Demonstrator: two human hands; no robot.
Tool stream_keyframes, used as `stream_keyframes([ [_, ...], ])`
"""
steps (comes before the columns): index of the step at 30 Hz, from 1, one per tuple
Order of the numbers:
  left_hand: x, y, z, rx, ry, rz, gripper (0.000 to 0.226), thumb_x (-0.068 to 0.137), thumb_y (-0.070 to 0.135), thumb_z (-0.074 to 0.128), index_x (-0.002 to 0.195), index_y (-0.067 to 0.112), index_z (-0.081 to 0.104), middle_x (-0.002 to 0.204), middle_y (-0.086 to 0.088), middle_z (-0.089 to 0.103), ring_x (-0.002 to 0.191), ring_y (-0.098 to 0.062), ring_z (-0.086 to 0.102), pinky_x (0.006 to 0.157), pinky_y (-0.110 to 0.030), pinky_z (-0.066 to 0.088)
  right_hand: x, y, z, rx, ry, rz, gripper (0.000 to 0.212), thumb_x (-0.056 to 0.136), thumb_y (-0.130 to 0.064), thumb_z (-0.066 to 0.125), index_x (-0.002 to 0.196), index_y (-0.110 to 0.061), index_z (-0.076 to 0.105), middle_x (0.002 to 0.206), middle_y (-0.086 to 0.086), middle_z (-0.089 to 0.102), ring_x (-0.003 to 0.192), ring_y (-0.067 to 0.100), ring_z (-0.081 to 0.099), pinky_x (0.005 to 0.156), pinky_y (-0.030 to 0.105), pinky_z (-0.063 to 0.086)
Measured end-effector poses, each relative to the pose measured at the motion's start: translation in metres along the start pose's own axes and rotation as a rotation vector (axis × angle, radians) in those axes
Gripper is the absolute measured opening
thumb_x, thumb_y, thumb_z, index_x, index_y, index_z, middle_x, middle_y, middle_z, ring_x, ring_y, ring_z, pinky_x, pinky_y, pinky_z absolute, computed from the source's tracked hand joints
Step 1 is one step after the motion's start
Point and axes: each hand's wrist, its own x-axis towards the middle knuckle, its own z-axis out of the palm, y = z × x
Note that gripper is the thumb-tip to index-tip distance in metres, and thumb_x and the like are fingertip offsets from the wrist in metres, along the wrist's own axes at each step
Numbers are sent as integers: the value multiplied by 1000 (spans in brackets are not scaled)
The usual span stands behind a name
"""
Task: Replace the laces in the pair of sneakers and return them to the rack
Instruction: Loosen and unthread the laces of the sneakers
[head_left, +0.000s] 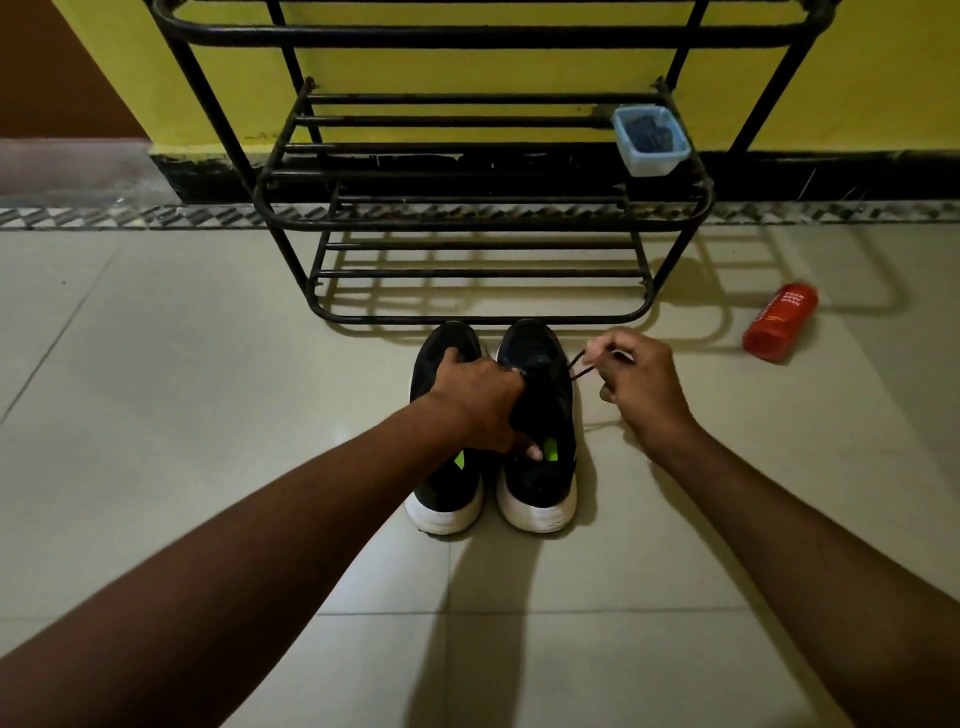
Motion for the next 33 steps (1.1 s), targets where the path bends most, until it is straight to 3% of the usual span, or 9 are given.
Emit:
stream_keyframes([
  [2, 0, 0, -1, 2, -10, -1, 87, 73, 79, 65, 138, 24, 48, 129, -3, 62, 125, -28, 55, 110, -59, 28, -2, -9, 4, 528, 63, 303, 25, 102, -3, 45, 79, -11, 53, 74, 4, 60, 48, 11, 38, 44, 21, 26],
  [4, 0, 1, -2, 3, -17, -1, 88, 73, 79, 65, 139, 24, 48, 130, -3, 62, 126, -28, 55, 111, -60, 28, -5, -7, 2, 540, -21, 404, 24, 105, -6, 40, 82, -12, 45, 68, 9, 51, 42, 9, 31, 42, 18, 22],
  [9, -1, 2, -3, -12, -25, -2, 88, 74, 76, 68, 142, 25, 45, 133, -3, 61, 128, -28, 53, 111, -60, 27, -5, 4, -10, -457, -317, -46, 21, 87, -11, 71, 86, -24, 55, 51, -9, 39, 44, 5, 35, 49, 21, 34],
  [15, 0, 1, -1, -15, -4, 0, 85, 73, 76, 68, 137, 25, 48, 134, -3, 59, 131, -27, 50, 110, -60, 30, -1, -3, -12, -849, -425, -473, 8, 91, -13, 63, 85, -16, 67, 88, -7, 45, 84, 17, 49, 71, 33, 40],
  [19, 1, 0, 1, -18, 7, 10, 85, 73, 75, 69, 138, 25, 47, 133, -3, 60, 129, -28, 51, 109, -59, 29, -4, -11, -5, -259, -16, -182, 18, 97, -5, 52, 83, -14, 59, 104, 8, 61, 101, 21, 59, 86, 37, 46],
  [21, 1, 1, 1, -20, 13, 12, 83, 73, 74, 69, 137, 25, 48, 133, -3, 60, 129, -27, 51, 110, -58, 30, -5, -20, -2, 305, 45, 200, 27, 104, -7, 42, 81, -15, 53, 83, 5, 64, 81, 24, 66, 72, 36, 50],
  [24, 0, 1, 0, -7, 15, 13, 84, 74, 74, 68, 139, 25, 48, 136, -3, 57, 132, -27, 48, 111, -59, 29, -5, -18, -2, 458, 16, 338, 31, 103, -3, 35, 75, -15, 43, 60, 1, 44, 54, 18, 46, 55, 26, 39],
  [30, 0, 1, 1, -22, 11, 8, 87, 74, 75, 68, 142, 27, 44, 141, -1, 55, 136, -25, 44, 112, -59, 28, -5, -6, -5, -823, -385, -371, 12, 85, -18, 68, 91, -17, 59, 80, -7, 46, 73, 15, 48, 64, 27, 39],
  [33, -1, 2, 1, -26, 10, 6, 87, 74, 75, 68, 142, 28, 44, 142, -1, 55, 137, -25, 43, 113, -60, 28, -2, -7, -8, -844, -486, -404, 8, 87, -14, 70, 95, -12, 70, 79, -13, 37, 79, 15, 45, 68, 27, 33],
])
